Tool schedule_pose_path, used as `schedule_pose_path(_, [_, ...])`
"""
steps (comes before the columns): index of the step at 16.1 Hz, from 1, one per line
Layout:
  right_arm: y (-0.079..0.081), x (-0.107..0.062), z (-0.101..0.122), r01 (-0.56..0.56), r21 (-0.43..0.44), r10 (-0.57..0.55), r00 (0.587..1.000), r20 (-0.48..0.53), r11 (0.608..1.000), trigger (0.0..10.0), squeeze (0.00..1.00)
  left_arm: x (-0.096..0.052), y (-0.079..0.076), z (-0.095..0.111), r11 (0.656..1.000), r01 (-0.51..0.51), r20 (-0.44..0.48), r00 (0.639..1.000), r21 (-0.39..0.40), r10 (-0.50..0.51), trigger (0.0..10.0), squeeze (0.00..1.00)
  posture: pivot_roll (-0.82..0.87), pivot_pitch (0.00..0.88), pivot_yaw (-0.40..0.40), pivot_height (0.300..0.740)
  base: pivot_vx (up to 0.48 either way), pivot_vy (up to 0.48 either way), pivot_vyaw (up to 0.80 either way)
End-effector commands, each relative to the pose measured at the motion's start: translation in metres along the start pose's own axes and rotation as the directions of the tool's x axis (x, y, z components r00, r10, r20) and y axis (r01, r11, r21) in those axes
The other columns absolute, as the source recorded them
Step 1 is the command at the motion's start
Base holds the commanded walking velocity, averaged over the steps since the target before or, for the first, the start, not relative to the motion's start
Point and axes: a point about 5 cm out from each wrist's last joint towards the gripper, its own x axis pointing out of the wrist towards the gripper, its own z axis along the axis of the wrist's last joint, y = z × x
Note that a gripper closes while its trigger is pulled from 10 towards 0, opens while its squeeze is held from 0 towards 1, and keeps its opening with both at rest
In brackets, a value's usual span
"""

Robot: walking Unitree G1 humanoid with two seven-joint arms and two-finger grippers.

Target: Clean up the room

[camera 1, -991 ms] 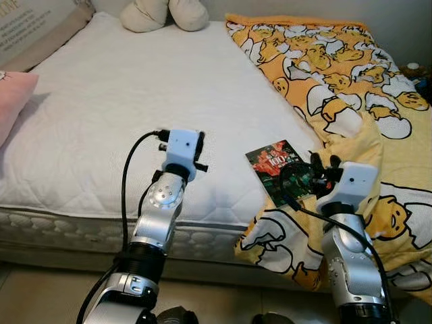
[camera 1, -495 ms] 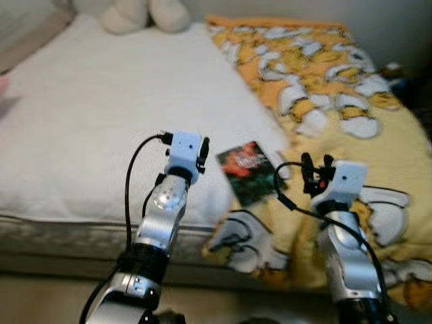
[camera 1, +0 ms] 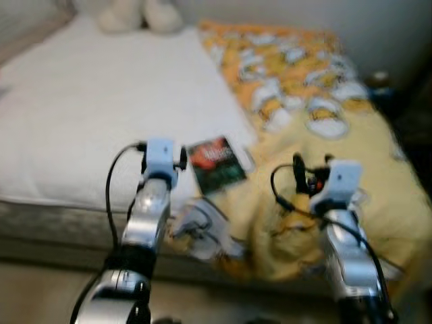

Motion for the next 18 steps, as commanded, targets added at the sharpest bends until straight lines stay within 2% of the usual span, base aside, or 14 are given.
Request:
schedule_pose_path(1, [0.005,0.002,0.003,-0.016,0.006,0.016,1.000,0.013,1.000,10.0,1.00,0.001,0.005,-0.002,1.000,-0.010,-0.004,1.000,0.023,0.010,10.0,1.00,-0.05,0.000,0.010,0.740,0.296,-0.375,0.00])
schedule_pose_path(2, [0.008,0.001,0.005,-0.046,0.017,0.045,0.998,0.034,0.999,10.0,1.00,0.000,0.003,0.000,0.999,-0.002,0.016,1.000,0.047,0.002,10.0,1.00,-0.05,0.000,0.010,0.740,0.341,-0.311,0.00])
schedule_pose_path(6, [0.008,-0.001,0.002,-0.040,0.029,0.039,0.999,0.024,0.999,10.0,1.00,-0.002,0.007,-0.003,1.000,-0.016,0.008,1.000,0.003,0.016,10.0,1.00,-0.04,0.000,0.010,0.740,0.372,-0.299,0.00])
schedule_pose_path(9, [0.009,-0.002,0.000,-0.045,0.026,0.044,0.999,0.014,0.999,10.0,1.00,-0.002,0.004,-0.002,0.999,0.012,0.018,1.000,0.033,-0.013,10.0,1.00,-0.04,0.000,0.004,0.740,0.251,-0.196,0.00])
schedule_pose_path(10, [0.009,-0.002,-0.001,-0.050,0.025,0.050,0.999,0.011,0.998,10.0,1.00,-0.002,0.003,-0.002,0.999,0.022,0.015,1.000,0.043,-0.022,10.0,0.00,-0.04,0.000,0.003,0.740,0.000,0.000,0.00])
schedule_pose_path(11, [0.011,-0.001,-0.002,-0.056,-0.003,0.056,0.998,-0.006,0.998,10.0,1.00,-0.003,0.001,0.000,0.999,0.040,0.023,0.999,0.017,-0.041,10.0,0.00,-0.04,0.000,0.003,0.740,0.304,0.371,0.00])
schedule_pose_path(12, [0.011,0.000,-0.003,-0.059,-0.008,0.059,0.998,-0.009,0.998,10.0,0.00,-0.003,0.001,0.002,0.999,0.042,0.030,0.999,0.014,-0.043,10.0,0.00,-0.03,0.000,0.002,0.740,0.382,0.289,0.00])
schedule_pose_path(15, [0.013,0.001,-0.004,-0.056,-0.001,0.056,0.998,-0.015,0.998,10.0,0.00,-0.004,0.003,0.006,0.999,0.042,0.062,0.997,-0.024,-0.040,10.0,0.00,-0.03,0.000,-0.003,0.740,0.342,0.322,0.00])
schedule_pose_path(17, [0.011,0.001,-0.006,-0.050,0.004,0.050,0.998,-0.024,0.999,10.0,0.00,-0.007,0.000,0.007,0.996,0.068,0.067,0.996,-0.058,-0.064,10.0,0.00,-0.02,0.000,-0.006,0.740,0.000,0.480,0.00])
schedule_pose_path(18, [0.011,0.001,-0.006,-0.050,0.003,0.050,0.998,-0.025,0.999,10.0,0.00,-0.007,0.000,0.006,0.996,0.073,0.066,0.995,-0.051,-0.070,10.0,0.00,-0.02,0.000,-0.007,0.740,0.000,0.480,0.00])
